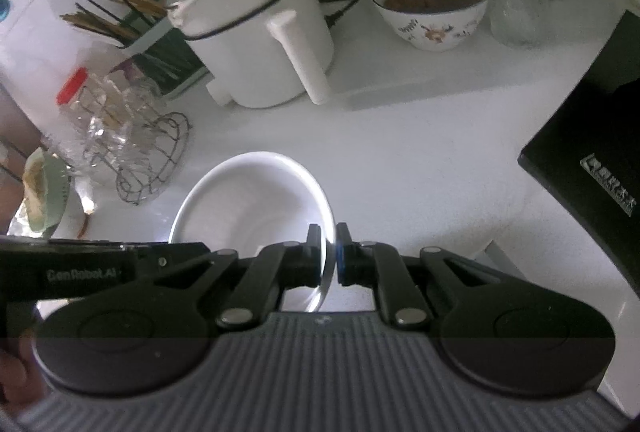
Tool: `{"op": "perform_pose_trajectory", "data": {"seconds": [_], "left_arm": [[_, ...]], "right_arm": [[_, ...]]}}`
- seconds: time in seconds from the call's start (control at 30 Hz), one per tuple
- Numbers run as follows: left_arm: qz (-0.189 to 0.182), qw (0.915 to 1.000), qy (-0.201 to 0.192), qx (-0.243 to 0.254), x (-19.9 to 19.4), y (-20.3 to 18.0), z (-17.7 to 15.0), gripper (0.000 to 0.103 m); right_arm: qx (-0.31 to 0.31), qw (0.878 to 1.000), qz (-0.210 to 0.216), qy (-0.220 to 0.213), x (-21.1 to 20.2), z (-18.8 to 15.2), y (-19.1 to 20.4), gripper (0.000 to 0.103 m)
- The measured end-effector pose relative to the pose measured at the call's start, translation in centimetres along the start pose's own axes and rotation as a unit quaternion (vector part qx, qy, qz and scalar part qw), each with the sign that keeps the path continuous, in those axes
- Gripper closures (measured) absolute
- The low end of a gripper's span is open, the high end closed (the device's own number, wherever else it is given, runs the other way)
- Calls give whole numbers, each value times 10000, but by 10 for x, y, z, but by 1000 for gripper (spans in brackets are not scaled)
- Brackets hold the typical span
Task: Organize plates and bowls
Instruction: 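Lift the white bowl with both grippers and carry it toward the blue bowls, then lower the white bowl into the blue bowls and open both grippers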
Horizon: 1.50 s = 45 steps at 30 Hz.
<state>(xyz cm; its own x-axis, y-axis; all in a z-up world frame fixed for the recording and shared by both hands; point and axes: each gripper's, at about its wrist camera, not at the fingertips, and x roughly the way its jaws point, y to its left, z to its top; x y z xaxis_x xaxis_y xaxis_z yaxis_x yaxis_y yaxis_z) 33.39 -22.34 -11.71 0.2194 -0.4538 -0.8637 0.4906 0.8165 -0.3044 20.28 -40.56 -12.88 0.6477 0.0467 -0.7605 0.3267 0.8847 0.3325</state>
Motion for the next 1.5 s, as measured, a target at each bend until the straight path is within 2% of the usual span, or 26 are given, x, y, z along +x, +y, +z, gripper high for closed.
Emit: {"op": "perform_pose_trajectory", "data": {"seconds": [0.2, 0.33, 0.93, 1.07, 1.5], "left_arm": [[-32, 9998, -181, -126, -21, 5, -3, 92], [102, 9992, -347, -147, -35, 6, -6, 92], [27, 9941, -568, -921, -80, 49, -20, 92], [155, 9930, -654, -966, -91, 57, -28, 92], [253, 9777, -736, -1951, -106, 118, -74, 92]], "right_arm": [[-46, 9999, 147, -6, -10, 5, 7, 93], [-155, 9996, 236, -23, -13, 10, 18, 93], [-247, 9975, 657, 86, -23, 12, 59, 93], [-434, 9966, 691, 139, -21, 10, 75, 93], [-1028, 9879, 985, 611, 3, -10, 124, 93]]}}
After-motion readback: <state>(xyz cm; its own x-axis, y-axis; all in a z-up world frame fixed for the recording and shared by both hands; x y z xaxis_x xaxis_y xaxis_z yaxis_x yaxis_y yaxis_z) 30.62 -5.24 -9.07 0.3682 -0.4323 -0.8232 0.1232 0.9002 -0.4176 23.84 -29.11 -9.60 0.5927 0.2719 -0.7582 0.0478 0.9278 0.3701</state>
